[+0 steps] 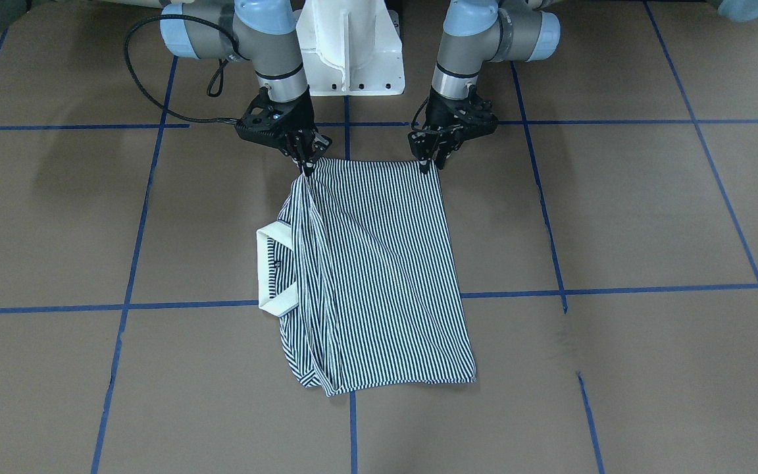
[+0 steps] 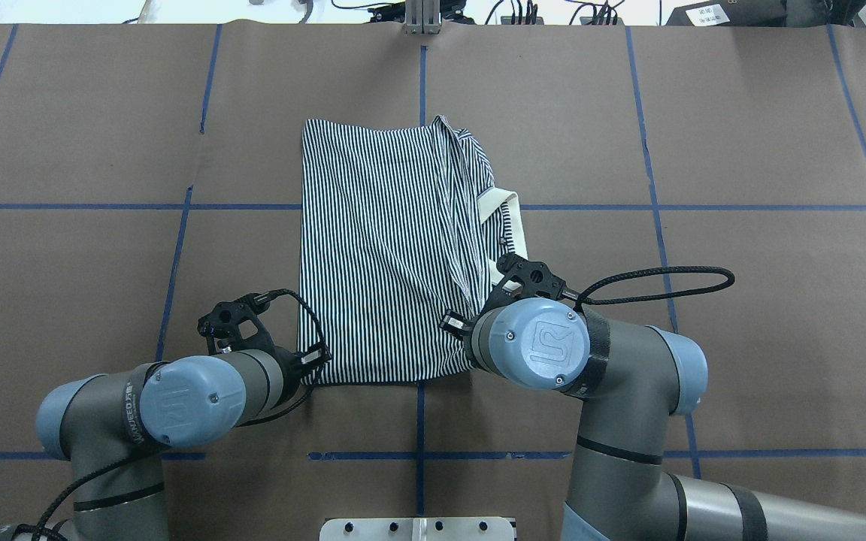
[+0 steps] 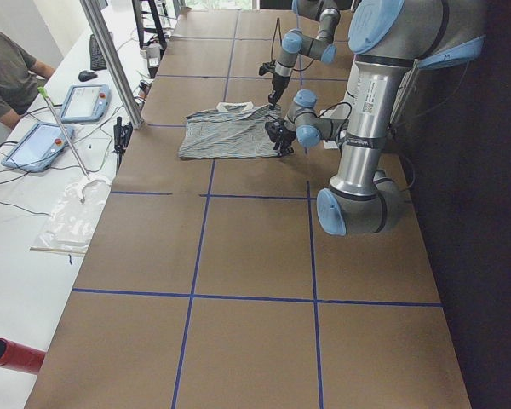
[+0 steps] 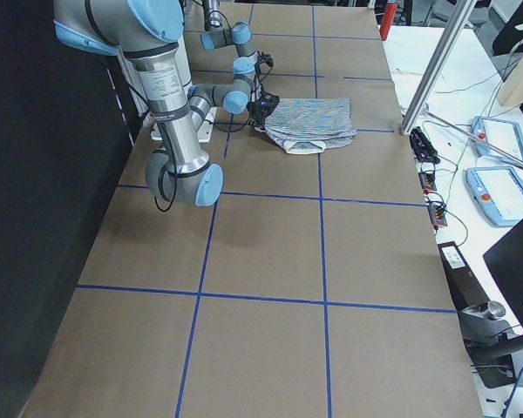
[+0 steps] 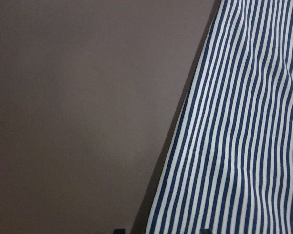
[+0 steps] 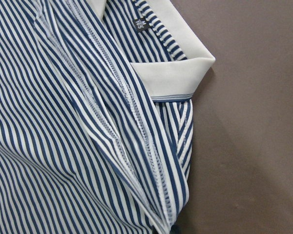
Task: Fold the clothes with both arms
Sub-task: 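Grasp the shirt edge nearest the robot with both grippers, then lift the near edge with both grippers and fold it away from the robot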
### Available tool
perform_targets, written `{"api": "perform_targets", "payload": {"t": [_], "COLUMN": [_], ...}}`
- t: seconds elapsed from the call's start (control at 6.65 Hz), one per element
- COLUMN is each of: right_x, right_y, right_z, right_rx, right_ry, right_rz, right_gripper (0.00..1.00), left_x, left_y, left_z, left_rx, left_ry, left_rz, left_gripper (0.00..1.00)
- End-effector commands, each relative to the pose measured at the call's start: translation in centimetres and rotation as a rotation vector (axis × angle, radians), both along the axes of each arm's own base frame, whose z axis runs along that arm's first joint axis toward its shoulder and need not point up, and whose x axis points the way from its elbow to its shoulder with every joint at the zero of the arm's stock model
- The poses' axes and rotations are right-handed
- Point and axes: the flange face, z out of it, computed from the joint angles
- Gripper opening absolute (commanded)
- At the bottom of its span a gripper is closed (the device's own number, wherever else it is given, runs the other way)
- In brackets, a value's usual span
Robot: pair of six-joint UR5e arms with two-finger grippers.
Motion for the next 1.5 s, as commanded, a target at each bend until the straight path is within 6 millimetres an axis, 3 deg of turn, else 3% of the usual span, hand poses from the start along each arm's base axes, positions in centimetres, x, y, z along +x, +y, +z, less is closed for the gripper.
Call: {"api": "perform_targets", "payload": {"t": [0.0, 0.15, 0.45, 0.6, 0.75, 0.9, 1.05, 1.2, 1.35], "right_x": [0.0, 0.0, 0.4, 1.6, 3.5, 6.4, 7.4, 8.9, 9.1], "right_y": [0.0, 0.0, 0.1, 0.7, 2.9, 4.2, 4.6, 1.4, -4.1], "right_z": [0.1, 0.1, 0.4, -0.1, -0.9, -2.3, -3.7, -4.2, -5.0], "right_rx": [-0.001, -0.003, -0.005, -0.017, -0.048, -0.067, -0.109, -0.105, -0.104], "right_ry": [0.002, 0.001, 0.001, -0.019, -0.065, -0.123, -0.119, -0.107, -0.101], "right_rz": [0.000, -0.002, 0.001, 0.011, 0.023, 0.038, 0.065, 0.123, 0.193], "right_gripper": [0.00, 0.00, 0.00, 0.00, 0.00, 0.00, 0.00, 0.00, 0.00], "left_x": [0.3, 0.2, -0.2, -2.2, -4.0, -5.3, -7.0, -8.7, -9.1], "left_y": [0.6, 0.6, 0.7, 1.6, 2.8, 3.2, 1.2, -3.0, -8.9], "left_z": [0.0, -0.1, -0.7, -3.1, -5.4, -7.3, -8.5, -9.5, -9.8], "left_rx": [-0.001, 0.001, 0.003, -0.008, -0.034, -0.027, -0.020, 0.035, 0.066], "left_ry": [-0.002, 0.001, 0.013, 0.024, 0.039, 0.079, 0.106, 0.105, 0.078], "left_rz": [0.010, 0.011, 0.016, 0.065, 0.118, 0.128, 0.129, 0.093, 0.020], "left_gripper": [0.23, 0.00, 0.00, 0.00, 0.00, 0.00, 0.00, 0.00, 0.00]}}
